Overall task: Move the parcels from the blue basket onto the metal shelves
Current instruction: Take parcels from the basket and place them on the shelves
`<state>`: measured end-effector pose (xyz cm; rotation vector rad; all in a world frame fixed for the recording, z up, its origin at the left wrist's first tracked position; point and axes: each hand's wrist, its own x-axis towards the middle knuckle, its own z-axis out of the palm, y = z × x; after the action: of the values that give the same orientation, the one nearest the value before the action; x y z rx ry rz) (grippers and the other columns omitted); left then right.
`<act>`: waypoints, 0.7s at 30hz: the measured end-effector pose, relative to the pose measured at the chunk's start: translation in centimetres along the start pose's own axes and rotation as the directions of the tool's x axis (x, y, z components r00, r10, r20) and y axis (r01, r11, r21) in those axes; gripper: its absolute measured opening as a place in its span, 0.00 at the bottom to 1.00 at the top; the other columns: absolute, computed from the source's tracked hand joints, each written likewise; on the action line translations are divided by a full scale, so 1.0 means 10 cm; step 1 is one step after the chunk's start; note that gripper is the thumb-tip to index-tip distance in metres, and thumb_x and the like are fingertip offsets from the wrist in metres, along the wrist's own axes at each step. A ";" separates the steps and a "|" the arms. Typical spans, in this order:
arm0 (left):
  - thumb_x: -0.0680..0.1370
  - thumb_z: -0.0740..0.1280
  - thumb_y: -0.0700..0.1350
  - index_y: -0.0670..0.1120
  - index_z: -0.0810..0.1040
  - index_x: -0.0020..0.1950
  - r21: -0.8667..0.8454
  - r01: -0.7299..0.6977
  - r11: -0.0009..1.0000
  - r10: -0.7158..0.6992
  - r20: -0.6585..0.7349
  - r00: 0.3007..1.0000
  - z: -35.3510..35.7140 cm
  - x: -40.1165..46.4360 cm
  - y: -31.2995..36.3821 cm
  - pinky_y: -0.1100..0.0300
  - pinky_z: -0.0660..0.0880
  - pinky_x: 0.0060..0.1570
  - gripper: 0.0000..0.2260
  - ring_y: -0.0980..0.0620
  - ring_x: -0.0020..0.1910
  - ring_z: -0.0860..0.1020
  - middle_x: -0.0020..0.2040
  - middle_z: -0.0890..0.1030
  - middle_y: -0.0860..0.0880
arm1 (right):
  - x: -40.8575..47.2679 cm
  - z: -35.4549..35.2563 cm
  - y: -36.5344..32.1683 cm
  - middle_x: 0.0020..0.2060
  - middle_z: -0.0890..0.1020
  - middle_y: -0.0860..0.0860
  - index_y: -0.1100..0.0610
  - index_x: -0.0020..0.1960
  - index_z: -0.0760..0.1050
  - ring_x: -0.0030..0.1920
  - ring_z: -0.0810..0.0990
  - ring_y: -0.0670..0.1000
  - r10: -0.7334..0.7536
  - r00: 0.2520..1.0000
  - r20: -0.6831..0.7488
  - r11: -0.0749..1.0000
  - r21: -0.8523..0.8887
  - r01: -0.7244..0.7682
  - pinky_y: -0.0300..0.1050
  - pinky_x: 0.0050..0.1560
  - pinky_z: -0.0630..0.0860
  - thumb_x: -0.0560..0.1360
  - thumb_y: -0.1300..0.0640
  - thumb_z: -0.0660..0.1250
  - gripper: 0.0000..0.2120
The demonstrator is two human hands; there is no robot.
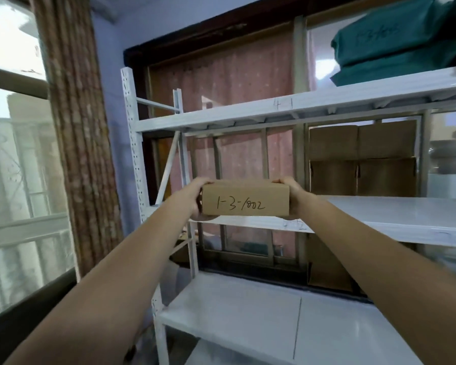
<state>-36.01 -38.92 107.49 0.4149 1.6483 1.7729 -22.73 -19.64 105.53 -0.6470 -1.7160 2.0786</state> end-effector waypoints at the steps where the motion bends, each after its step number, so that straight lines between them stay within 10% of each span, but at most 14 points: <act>1: 0.70 0.70 0.52 0.47 0.73 0.52 -0.020 -0.008 1.000 0.008 0.007 1.000 -0.20 0.00 0.05 0.51 0.78 0.49 0.15 0.42 0.48 0.79 0.47 0.80 0.41 | 0.06 0.19 -0.01 0.32 0.80 0.55 0.56 0.43 0.68 0.31 0.81 0.54 0.008 1.000 0.006 1.000 0.008 -0.008 0.39 0.28 0.75 0.76 0.49 0.60 0.10; 9: 0.73 0.65 0.52 0.48 0.72 0.50 -0.091 -0.258 0.962 0.257 -0.025 0.966 -1.31 0.20 0.44 0.56 0.76 0.40 0.11 0.45 0.44 0.77 0.47 0.76 0.42 | 0.51 1.46 -0.34 0.27 0.80 0.54 0.55 0.43 0.72 0.26 0.81 0.54 -0.133 0.981 0.144 0.990 0.062 0.125 0.42 0.26 0.78 0.76 0.41 0.62 0.17; 16: 0.75 0.63 0.52 0.49 0.73 0.47 -0.174 -0.477 0.861 0.467 -0.098 0.879 -2.01 0.63 1.02 0.58 0.78 0.29 0.08 0.47 0.31 0.81 0.31 0.81 0.45 | 1.12 2.12 -0.81 0.52 0.75 0.59 0.57 0.59 0.73 0.50 0.77 0.58 -0.389 0.790 0.474 0.900 0.014 0.435 0.48 0.50 0.79 0.70 0.33 0.66 0.31; 21: 0.74 0.64 0.56 0.49 0.75 0.45 -0.129 -0.563 0.816 0.548 -0.136 0.826 -2.38 1.09 1.73 0.55 0.77 0.38 0.10 0.46 0.40 0.81 0.40 0.81 0.45 | 1.63 2.32 -1.38 0.63 0.75 0.57 0.52 0.68 0.69 0.60 0.78 0.56 -0.453 0.650 0.610 0.725 -0.171 0.667 0.51 0.59 0.78 0.71 0.45 0.71 0.28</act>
<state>-63.59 -49.23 118.32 0.8162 1.5180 2.3699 -49.38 -26.86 120.76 0.4384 -2.2726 1.5251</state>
